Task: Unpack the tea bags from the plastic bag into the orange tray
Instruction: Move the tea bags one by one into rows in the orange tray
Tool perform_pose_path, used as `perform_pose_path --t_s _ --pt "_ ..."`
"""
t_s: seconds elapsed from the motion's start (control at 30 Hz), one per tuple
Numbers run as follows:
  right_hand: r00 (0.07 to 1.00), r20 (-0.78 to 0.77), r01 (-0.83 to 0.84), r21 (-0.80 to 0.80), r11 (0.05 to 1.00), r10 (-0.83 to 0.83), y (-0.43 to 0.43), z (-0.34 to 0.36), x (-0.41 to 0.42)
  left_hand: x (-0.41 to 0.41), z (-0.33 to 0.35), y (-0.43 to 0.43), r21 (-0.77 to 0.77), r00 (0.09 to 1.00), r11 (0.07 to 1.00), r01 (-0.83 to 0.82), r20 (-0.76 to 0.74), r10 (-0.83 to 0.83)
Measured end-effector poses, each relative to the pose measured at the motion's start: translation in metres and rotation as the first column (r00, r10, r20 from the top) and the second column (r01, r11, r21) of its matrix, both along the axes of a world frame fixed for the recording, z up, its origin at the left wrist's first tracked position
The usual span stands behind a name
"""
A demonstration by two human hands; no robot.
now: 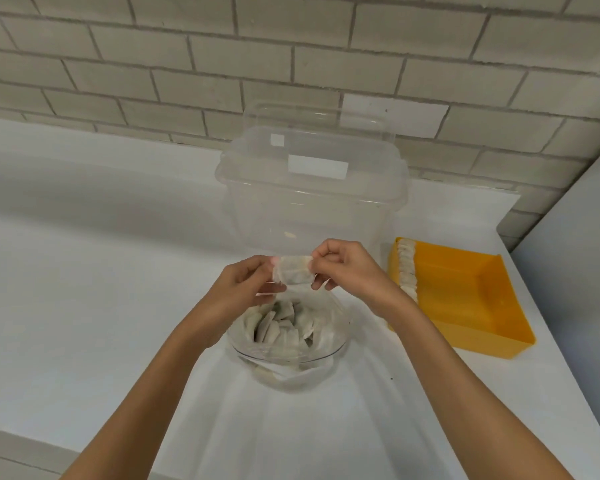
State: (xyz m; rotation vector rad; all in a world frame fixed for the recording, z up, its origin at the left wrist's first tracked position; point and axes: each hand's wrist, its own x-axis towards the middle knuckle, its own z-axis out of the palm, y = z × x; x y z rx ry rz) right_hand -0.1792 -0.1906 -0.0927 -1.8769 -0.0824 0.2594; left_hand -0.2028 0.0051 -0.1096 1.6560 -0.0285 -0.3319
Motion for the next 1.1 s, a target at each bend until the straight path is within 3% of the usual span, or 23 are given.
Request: perform_pose_path --t_s 0.1,0.23,0.33,0.43,0.53,0.67,0.87,1.1 --pt "0.985 -0.146 0.128 0.227 0.965 -0.097 -0.001 -0.001 -0.004 -0.002 0.002 -0.009 -0.19 0.997 0.981 0.045 -0.053 -0.056" --pt "0.959 -0.274 0.175 0.368 0.913 -0.073 -0.002 -0.006 -0.014 -0.002 0.003 -0.022 -0.149 0.999 0.989 -0.022 0.038 0.028" --pt "0.965 -0.237 0.186 0.297 0.936 -0.117 -0.002 -0.008 -0.018 0.002 0.002 -0.026 -0.095 0.99 0.991 -0.091 0.098 0.101" --pt "0.966 0.098 0.239 0.024 0.971 -0.24 -0.002 -0.01 -0.018 0.006 0.002 -0.029 -0.03 0.979 0.99 -0.141 0.146 0.144" --pt "0.958 0.258 0.154 -0.085 0.984 -0.127 -0.002 -0.007 -0.02 0.008 0.003 -0.034 0.028 0.971 0.99 -0.14 0.2 0.132" --pt "0.962 0.241 0.152 -0.069 0.986 -0.131 -0.004 -0.01 -0.021 0.011 0.007 -0.04 -0.014 0.978 0.997 -0.073 0.193 0.074" --pt "0.969 0.079 0.213 0.2 0.956 -0.233 -0.017 -0.01 -0.021 0.016 0.011 -0.051 -0.072 0.985 0.997 -0.041 0.167 0.053" --pt "0.942 -0.04 0.327 0.339 0.882 -0.334 -0.04 -0.005 -0.02 0.02 0.014 -0.072 -0.155 0.993 0.988 -0.02 0.11 0.037"
